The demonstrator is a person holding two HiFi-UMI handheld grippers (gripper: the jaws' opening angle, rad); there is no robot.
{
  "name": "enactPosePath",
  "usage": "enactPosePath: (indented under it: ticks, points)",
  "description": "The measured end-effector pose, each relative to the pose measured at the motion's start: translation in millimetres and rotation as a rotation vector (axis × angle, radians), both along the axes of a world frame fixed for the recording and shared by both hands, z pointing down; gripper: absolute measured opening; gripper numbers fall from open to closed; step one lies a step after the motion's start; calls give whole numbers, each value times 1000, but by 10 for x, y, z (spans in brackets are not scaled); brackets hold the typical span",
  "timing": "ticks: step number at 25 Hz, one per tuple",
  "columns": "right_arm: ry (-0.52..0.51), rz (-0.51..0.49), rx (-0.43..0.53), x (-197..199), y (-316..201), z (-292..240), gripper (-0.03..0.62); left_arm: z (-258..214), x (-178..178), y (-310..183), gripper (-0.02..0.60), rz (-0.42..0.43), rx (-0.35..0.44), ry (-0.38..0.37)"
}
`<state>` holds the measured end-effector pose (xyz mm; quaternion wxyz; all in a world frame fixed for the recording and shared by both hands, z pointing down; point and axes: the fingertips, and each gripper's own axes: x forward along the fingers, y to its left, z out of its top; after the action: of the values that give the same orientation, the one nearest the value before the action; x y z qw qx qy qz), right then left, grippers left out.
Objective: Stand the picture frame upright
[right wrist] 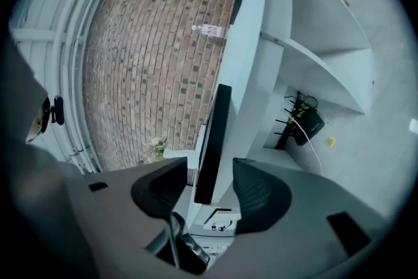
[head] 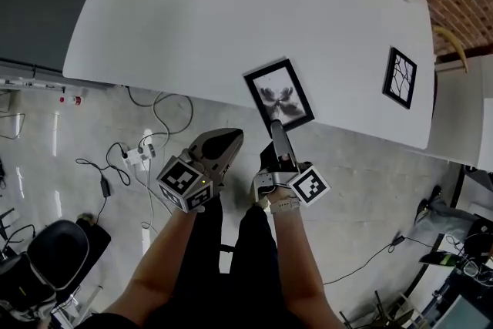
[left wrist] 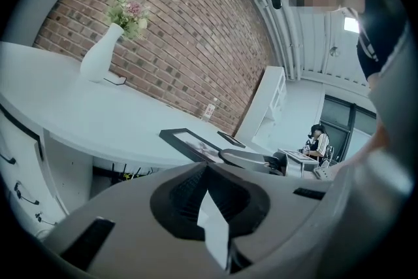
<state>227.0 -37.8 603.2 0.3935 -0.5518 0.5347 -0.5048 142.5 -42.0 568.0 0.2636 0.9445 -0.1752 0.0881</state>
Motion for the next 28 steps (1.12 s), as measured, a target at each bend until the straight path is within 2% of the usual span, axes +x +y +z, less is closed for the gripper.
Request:
enactPosePath:
  ticks: [4,7,12,16,28]
  points:
    - [-55,46,14,26,-21,11,131,43,-55,23,1,-4,-4,-4]
    - [-72,52,30,8,-19,-23,91,39,-89,16,2,-10,-5,-5]
    - [-133,82,31,2,58,-33,78,-3,-110,1,2,-17,3,0]
    - [-138,79,24,-3,140,-40,71,-30,-124,-23,2,-29,6,0]
    - [6,-42,28,-137,277,-275,66,-179,-289,-36,2,-86,16,2]
